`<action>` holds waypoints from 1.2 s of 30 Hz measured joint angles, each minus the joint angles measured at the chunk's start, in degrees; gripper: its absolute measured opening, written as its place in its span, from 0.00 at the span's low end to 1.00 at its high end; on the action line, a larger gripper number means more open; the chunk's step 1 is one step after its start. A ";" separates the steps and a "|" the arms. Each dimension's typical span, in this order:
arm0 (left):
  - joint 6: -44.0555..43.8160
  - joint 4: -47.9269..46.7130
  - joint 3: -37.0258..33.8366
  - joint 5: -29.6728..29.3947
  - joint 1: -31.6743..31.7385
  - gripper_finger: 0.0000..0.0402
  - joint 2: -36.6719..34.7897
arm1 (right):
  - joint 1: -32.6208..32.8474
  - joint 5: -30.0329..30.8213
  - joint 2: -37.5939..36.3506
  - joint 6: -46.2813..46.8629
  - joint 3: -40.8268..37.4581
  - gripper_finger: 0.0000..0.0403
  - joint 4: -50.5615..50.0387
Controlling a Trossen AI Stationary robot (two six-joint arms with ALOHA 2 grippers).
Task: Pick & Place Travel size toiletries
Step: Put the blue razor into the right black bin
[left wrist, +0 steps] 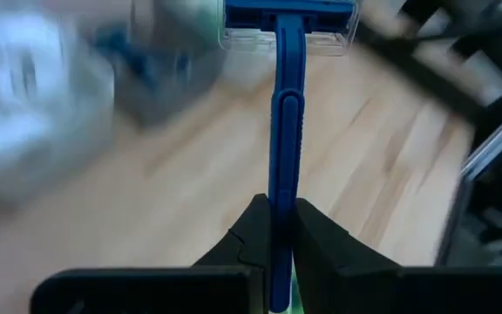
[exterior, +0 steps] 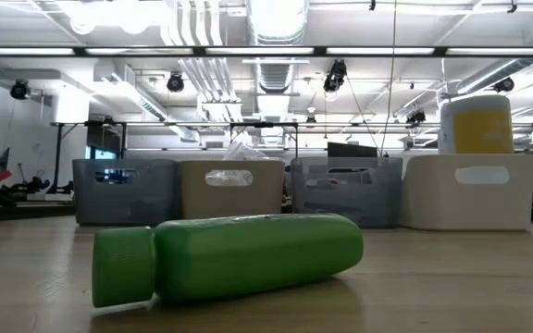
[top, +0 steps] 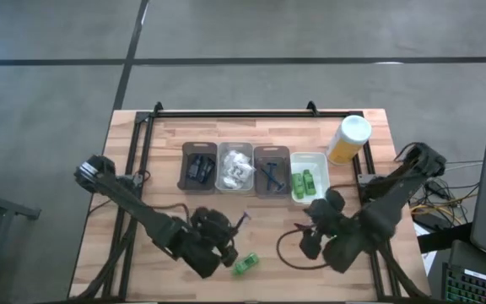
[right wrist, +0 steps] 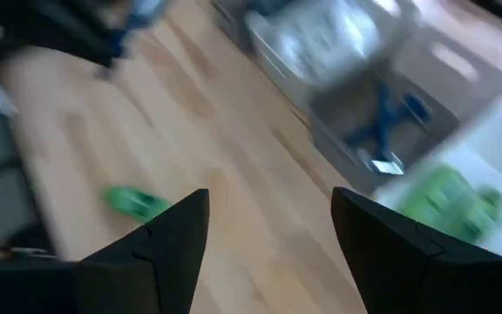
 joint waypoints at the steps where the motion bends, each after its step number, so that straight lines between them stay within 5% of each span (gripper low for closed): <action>1: 2.67 1.50 0.00 -1.44 0.49 0.07 -1.02 | 0.21 0.83 -1.24 -1.92 -0.02 0.59 2.21; 5: 18.27 10.49 -0.39 -3.67 3.63 0.07 -4.47 | 0.46 4.44 -4.88 -8.89 -0.02 0.61 12.06; 11: 34.44 17.76 -0.85 3.81 10.56 0.08 -8.91 | -1.62 7.72 -6.79 -20.07 -0.04 0.67 20.66; 25: 56.11 25.57 -0.85 46.91 30.11 0.07 -14.10 | -12.88 7.52 -6.41 -40.97 -0.02 0.74 33.78; 36: 61.54 28.49 -0.84 61.03 37.51 0.07 -14.38 | -18.81 7.46 -6.31 -51.91 -0.02 0.69 40.29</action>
